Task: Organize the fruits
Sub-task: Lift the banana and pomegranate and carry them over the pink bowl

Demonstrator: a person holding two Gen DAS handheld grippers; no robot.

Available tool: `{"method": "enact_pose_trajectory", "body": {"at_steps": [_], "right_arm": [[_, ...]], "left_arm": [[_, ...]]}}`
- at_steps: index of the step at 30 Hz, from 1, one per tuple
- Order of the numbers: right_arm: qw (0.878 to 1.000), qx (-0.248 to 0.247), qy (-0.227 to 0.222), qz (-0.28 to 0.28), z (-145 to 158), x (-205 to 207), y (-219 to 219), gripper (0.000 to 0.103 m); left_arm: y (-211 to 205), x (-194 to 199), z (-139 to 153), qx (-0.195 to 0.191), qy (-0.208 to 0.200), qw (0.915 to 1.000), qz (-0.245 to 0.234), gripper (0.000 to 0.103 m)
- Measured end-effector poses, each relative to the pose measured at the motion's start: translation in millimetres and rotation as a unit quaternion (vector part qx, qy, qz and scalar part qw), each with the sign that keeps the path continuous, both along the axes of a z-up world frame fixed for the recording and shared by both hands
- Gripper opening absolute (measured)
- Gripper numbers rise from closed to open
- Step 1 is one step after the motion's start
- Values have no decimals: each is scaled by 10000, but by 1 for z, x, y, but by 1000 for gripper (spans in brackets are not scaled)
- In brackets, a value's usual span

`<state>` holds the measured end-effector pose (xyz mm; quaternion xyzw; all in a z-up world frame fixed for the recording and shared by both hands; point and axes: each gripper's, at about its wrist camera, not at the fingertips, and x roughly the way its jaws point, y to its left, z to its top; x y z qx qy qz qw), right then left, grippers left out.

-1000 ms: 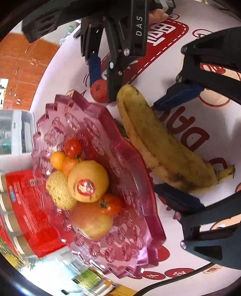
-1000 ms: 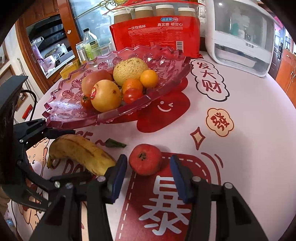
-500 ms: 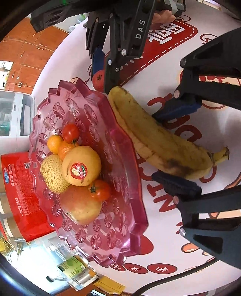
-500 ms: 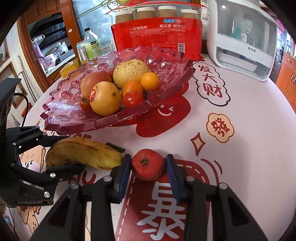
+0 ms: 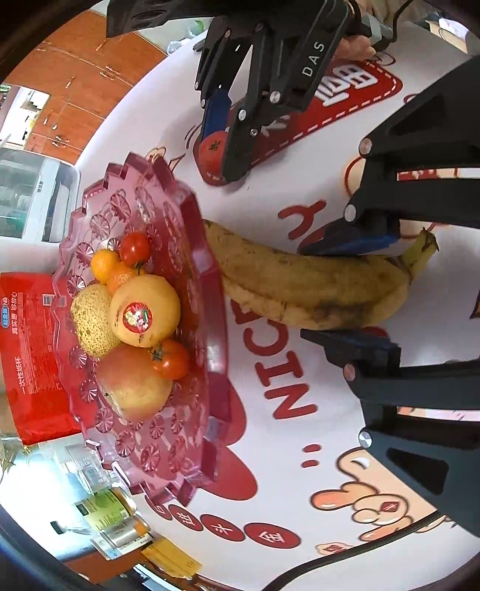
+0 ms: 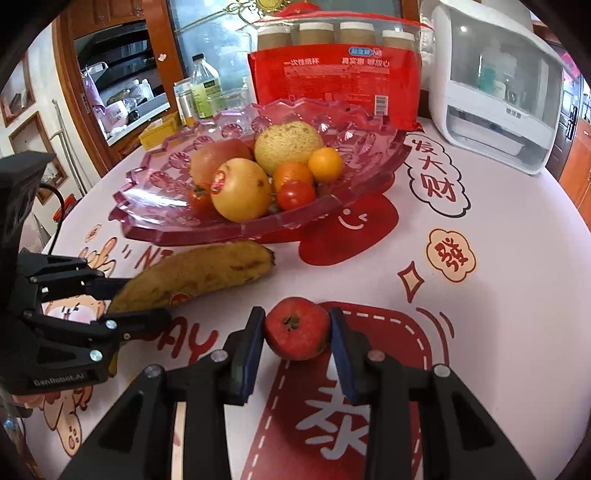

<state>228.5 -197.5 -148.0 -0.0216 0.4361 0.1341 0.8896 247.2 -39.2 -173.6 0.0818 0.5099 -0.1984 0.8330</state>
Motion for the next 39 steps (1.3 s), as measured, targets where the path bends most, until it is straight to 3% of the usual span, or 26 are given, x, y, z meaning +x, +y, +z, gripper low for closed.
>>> {"method": "enact_pose_trajectory", "body": {"at_steps": [6,14,27,39], "right_arm": [[9999,111,-62,85,9,-12,2,35],[9994,223,-186,196,26,-29,5,35],[9971,333,-512,450,72,-51,16,35],[9923,185,-991,723,139,-54,27,35]], "left_arm": [[0,-23,4,48,37,10000,-4,34],[13,-48,22,-278,-18,9994,208,34],[27,-75,92,-530,-625,9961,329,34],[35,-55,160,-261,-1190,9910,556,34]]}}
